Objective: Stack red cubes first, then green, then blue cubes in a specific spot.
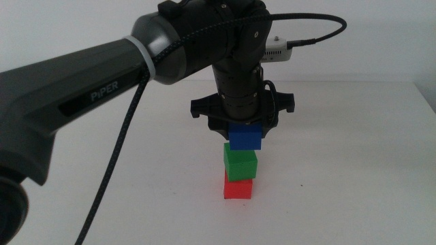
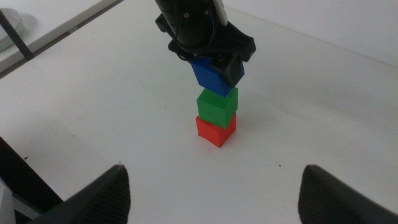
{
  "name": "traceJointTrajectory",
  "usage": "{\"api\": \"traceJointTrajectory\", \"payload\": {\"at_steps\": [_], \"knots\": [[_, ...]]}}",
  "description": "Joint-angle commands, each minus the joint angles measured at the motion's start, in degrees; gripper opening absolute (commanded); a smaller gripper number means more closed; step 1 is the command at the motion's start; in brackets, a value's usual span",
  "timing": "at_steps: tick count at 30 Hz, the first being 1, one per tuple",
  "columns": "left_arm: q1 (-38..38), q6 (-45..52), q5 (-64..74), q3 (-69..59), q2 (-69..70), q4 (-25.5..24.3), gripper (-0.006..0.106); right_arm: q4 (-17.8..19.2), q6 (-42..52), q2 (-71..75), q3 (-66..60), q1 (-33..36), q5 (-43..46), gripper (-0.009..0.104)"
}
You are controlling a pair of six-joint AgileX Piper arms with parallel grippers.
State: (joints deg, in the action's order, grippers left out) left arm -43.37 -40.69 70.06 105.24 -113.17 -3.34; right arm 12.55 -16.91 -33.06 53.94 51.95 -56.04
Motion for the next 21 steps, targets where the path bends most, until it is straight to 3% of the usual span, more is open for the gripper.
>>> {"api": "traceJointTrajectory", "payload": {"at_steps": [1,21], "knots": [[0.6,-0.8,-0.1,0.5,-0.4,0.3,-0.002,0.4,0.3,0.1,-0.3,0.0,0.5,0.079],[1.3,-0.8,-0.1,0.4,-4.3,1.3,-0.002,0.4,0.3,0.1,-0.3,0.0,0.5,0.079]]}}
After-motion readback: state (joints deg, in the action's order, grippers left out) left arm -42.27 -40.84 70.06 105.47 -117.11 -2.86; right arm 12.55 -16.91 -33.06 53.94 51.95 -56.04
